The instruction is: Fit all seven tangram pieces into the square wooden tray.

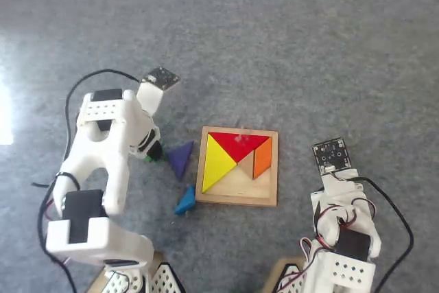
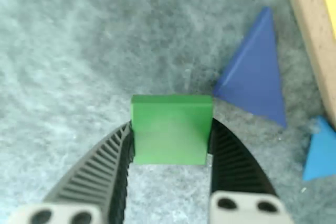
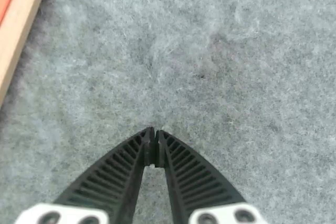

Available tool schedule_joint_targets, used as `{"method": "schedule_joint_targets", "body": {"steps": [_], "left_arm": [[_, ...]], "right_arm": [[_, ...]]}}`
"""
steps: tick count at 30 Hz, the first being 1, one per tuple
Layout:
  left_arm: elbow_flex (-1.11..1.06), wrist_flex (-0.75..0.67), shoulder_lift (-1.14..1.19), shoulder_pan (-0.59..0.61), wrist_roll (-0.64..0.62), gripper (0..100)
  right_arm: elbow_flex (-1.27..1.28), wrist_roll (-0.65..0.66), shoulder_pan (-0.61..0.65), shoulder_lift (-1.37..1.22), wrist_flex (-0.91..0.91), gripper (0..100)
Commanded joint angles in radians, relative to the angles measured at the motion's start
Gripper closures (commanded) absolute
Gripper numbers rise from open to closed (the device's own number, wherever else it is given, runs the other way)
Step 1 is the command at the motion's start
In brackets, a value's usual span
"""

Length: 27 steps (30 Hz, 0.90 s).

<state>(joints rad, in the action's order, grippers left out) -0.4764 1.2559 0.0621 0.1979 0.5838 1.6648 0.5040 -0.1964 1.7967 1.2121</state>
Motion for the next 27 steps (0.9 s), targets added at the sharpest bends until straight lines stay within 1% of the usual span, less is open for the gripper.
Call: {"method": "schedule_joint_targets", "body": {"steps": [1, 4, 6, 9, 11, 13, 17, 19, 21, 25, 27], "left_arm": [[0.079, 0.051, -0.012, -0.008, -0.015, 99], [0.074, 0.078, -0.061, -0.023, -0.015, 99], [0.028, 0.074, -0.135, -0.041, -0.017, 99], [-0.085, 0.069, -0.276, -0.115, -0.017, 99], [-0.157, 0.069, -0.377, -0.184, -0.052, 99], [-0.200, 0.066, -0.459, -0.227, -0.075, 99], [-0.211, 0.049, -0.486, -0.204, -0.078, 99], [-0.214, 0.066, -0.476, -0.224, -0.077, 99], [-0.214, 0.094, -0.460, -0.295, -0.083, 99], [-0.217, 0.112, -0.456, -0.517, -0.160, 99], [-0.211, 0.100, -0.454, -0.598, -0.201, 99]], "right_arm": [[0.018, 0.000, 0.007, 0.013, 0.005, 98.2], [0.018, 0.000, 0.008, 0.013, 0.005, 98.2], [0.018, 0.000, 0.008, 0.013, 0.005, 98.2], [0.018, 0.000, 0.008, 0.013, 0.005, 98.2], [0.018, 0.000, 0.008, 0.013, 0.005, 98.2], [0.018, 0.000, 0.007, 0.013, 0.005, 98.2], [0.018, 0.000, 0.007, 0.013, 0.005, 98.2], [0.018, 0.000, 0.007, 0.013, 0.005, 98.2], [0.018, 0.000, 0.008, 0.013, 0.005, 98.2], [0.018, 0.000, 0.007, 0.013, 0.005, 98.2], [0.018, 0.000, 0.007, 0.013, 0.005, 98.2]]}}
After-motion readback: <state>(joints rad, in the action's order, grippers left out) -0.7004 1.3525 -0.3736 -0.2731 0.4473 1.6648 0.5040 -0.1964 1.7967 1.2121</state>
